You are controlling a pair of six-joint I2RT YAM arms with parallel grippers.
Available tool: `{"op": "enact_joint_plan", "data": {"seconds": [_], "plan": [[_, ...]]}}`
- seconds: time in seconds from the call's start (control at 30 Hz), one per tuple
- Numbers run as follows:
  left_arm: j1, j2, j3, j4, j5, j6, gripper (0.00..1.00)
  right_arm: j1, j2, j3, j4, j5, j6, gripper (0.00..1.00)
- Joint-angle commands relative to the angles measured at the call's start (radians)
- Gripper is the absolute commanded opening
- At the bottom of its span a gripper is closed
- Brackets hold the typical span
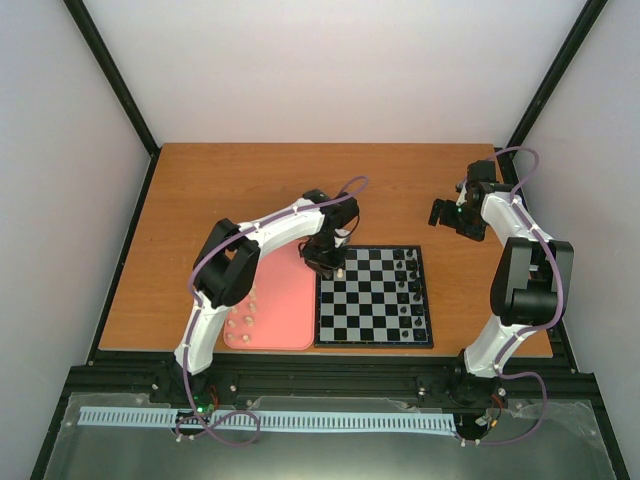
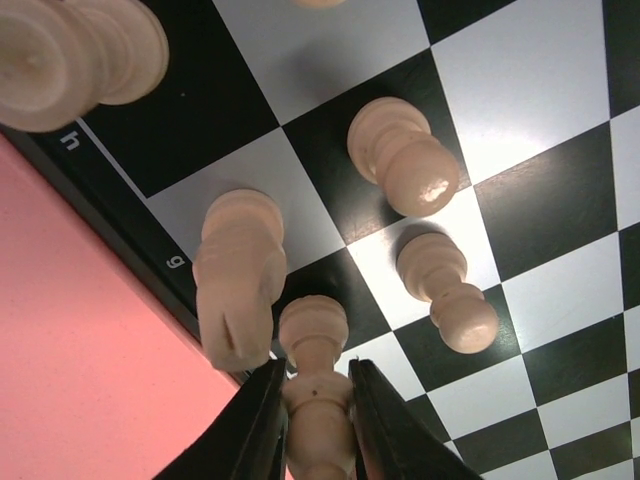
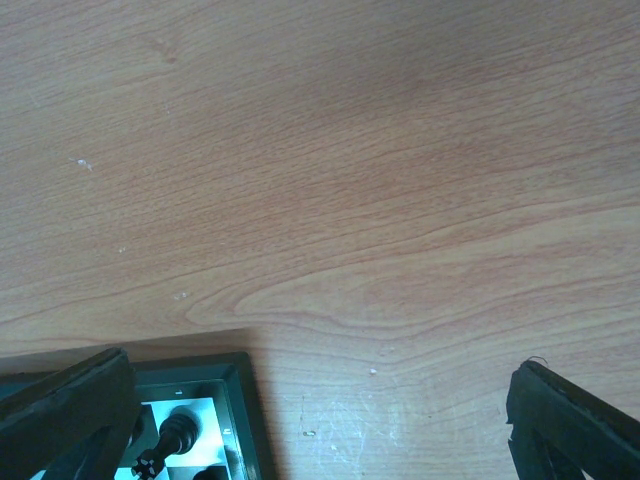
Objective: Set up the chess pieces on the board
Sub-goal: Place the chess piece on the chessboard.
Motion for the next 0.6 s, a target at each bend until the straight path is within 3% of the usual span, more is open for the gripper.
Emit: {"op": "enact_joint_plan", "data": {"seconds": [0.0,0.3,0.57], "plan": [[-0.002,0.008,0.004,-0.001,0.0,0.014,0.21,0.0,0.008,0.019,0.006,-0.004,-0.007,1.0],[-0.002,-0.001,0.005,-0.002,0.003,0.016,0.27,0.0,0.006,0.017,0.007,-0.007,-0.007,1.0],[-0.002,-0.055,0.016,-0.022,-0.002,0.016,0.46,0.0,0.008,0.017,0.009,-0.018,-0.008,1.0]]}}
